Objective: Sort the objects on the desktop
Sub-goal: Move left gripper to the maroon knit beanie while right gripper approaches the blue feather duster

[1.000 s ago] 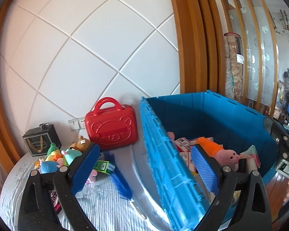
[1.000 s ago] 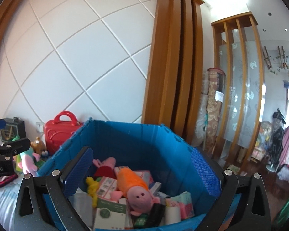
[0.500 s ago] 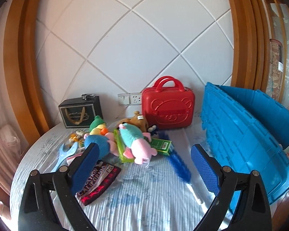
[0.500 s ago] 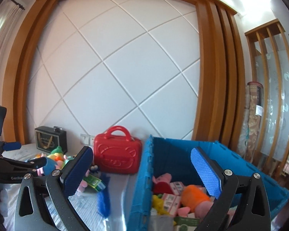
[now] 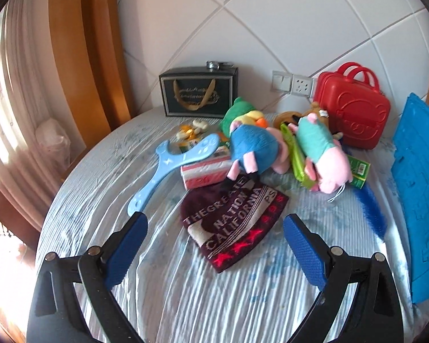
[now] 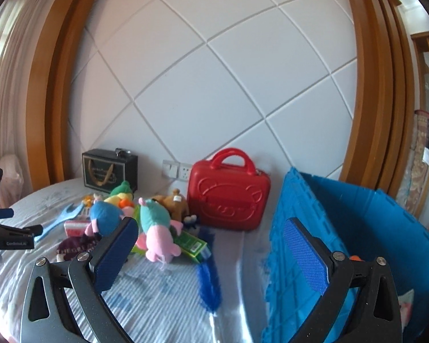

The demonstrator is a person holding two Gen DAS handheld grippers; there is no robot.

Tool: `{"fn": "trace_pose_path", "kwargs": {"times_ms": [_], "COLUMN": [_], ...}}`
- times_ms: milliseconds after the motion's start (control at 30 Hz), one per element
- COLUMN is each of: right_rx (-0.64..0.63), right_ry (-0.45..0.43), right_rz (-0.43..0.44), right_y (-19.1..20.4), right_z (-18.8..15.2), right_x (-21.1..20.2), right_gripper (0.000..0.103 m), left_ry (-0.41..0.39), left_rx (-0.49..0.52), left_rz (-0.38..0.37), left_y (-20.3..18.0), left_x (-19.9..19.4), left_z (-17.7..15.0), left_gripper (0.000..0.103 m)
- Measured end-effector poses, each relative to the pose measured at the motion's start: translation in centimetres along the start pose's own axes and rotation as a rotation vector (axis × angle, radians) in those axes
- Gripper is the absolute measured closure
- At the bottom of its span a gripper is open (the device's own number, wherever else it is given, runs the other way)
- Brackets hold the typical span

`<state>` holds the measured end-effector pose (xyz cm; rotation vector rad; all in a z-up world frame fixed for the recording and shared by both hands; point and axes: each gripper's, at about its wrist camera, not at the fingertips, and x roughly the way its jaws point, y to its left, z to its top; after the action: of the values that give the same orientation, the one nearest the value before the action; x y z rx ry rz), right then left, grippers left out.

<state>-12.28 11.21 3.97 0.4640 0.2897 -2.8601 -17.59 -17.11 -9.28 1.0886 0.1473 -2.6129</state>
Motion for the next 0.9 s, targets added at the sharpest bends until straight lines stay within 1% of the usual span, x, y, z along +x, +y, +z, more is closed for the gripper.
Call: {"fn": "trace_pose_path", "kwargs": {"times_ms": [67,200,267,367,433,533,633,767,833,900], "right_rx": [-0.003,0.006,0.015,0.043,0.070,0.100,0.114,0.130,0.150,0.168], "right_ry": [0.062,0.185,0.244,0.372,0.449,0.537,0.599,0.673,0.701,0.727], "right_rz": [0.009,0.021,0.023,0.040,0.038,0.026,0.014,0.032,0.038,0.037], "right_y": [0.5,0.7,0.5,0.1,-0.4,-1.0,-1.7,-2.1,-2.2,-2.2], "right_z": [-0.9,-3.3,-4.6,-7.1,-9.1,-11.6,-13.5,-15.6,-16.7,-17.6], "right_x": [2.4,7.0,9.5,13.5,15.9,18.6,20.6,23.1,24.3,25.5], "right_gripper": [0.000,0.000,0.000,0.000,0.000,0.000,0.000,0.000,0.000,0.000], "left_ry": [0.059,0.152,0.181,0.242,0.287,0.325,0.343,0.378,0.407,0.444], "left_rx": [-0.024,-0.070,-0.083,-0.103,-0.127,-0.161,-0.168,-0.140,-0.136,-0.137], "left_rz": [0.005,-0.006,-0.011,-0.003,-0.014,-0.026,-0.034,-0.027,-0.025,-0.032], "left_y": [1.1,2.6,2.8,3.2,3.4,3.7,3.6,2.9,2.6,2.4], "left_x": [2.3,6.3,8.1,11.6,13.8,16.4,18.7,21.5,22.7,23.9], "left_z": [-0.6,-1.7,-2.0,-2.5,-2.8,-2.9,-2.8,-2.9,-3.2,-3.8], "left_gripper": [0.006,0.006,0.006,0.006,0.006,0.006,0.006,0.006,0.009,0.008]}}
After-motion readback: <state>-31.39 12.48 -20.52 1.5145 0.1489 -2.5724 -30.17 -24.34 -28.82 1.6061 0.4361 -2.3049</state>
